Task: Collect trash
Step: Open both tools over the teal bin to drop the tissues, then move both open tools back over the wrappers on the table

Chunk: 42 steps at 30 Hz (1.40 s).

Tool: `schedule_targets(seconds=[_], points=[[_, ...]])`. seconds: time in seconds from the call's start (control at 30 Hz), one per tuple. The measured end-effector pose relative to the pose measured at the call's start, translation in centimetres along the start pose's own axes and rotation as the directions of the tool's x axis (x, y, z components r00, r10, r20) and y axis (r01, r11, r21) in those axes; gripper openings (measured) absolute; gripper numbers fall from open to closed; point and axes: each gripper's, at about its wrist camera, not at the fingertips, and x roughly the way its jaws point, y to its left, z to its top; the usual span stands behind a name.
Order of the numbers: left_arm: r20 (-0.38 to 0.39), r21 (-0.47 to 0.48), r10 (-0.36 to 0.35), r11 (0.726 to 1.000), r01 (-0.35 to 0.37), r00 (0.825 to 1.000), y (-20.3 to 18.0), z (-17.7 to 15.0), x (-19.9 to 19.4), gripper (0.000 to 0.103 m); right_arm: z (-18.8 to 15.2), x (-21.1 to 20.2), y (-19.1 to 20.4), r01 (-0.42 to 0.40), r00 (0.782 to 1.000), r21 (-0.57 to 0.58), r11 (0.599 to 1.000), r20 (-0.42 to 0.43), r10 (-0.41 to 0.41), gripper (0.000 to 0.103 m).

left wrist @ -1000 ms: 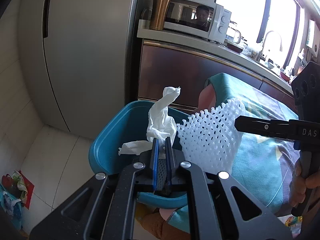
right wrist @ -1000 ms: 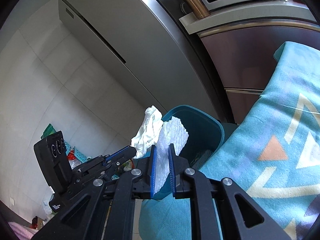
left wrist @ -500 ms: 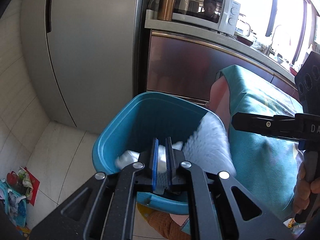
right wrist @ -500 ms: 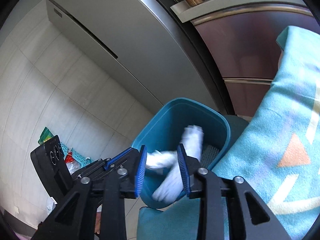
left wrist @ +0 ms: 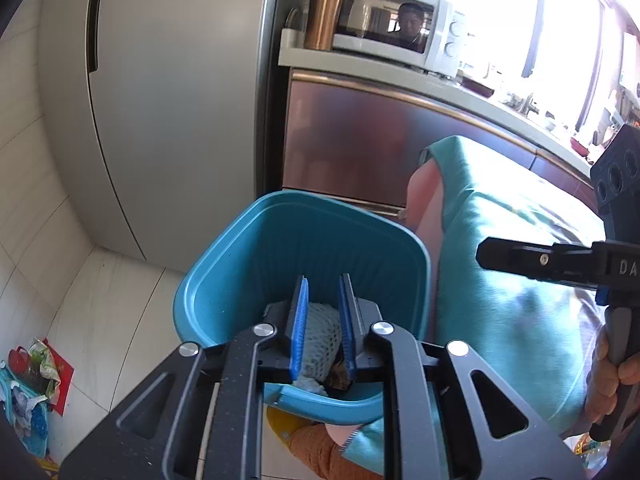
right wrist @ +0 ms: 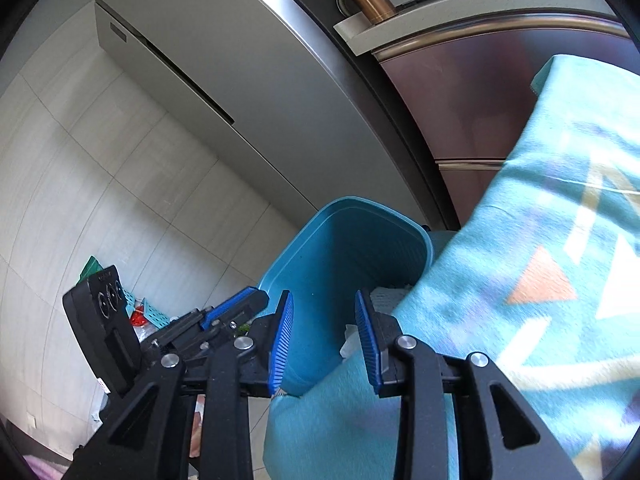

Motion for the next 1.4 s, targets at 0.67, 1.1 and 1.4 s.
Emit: schedule_targets(seconds=[0.67,1.1,1.4], points=[[0.093,0.137,-0.233,0.966,0.219,0.968,-9.4,1.3,-4.4,0.039,-4.1,-12.9,-1.6,0.097,0.974,-0.046,0.994,0.21,-0.086,0.037],[-0.042,0.309,-0.469,0.833,0.458,0.882,-22.6,-1.3,-4.6,0.041,-11.3,-27.6,-7.7,0.319,0.832,0.176,0.931,0.419,-0.364,0.037],[-0.218,0.405,-0.597,0.665,0.628,0.772,-32.2,-4.9,-5.1,0.046,-17.0,-35.3,-13.0,0.419,0.685,0.401,0.814,0.449,-0.574,0.037]])
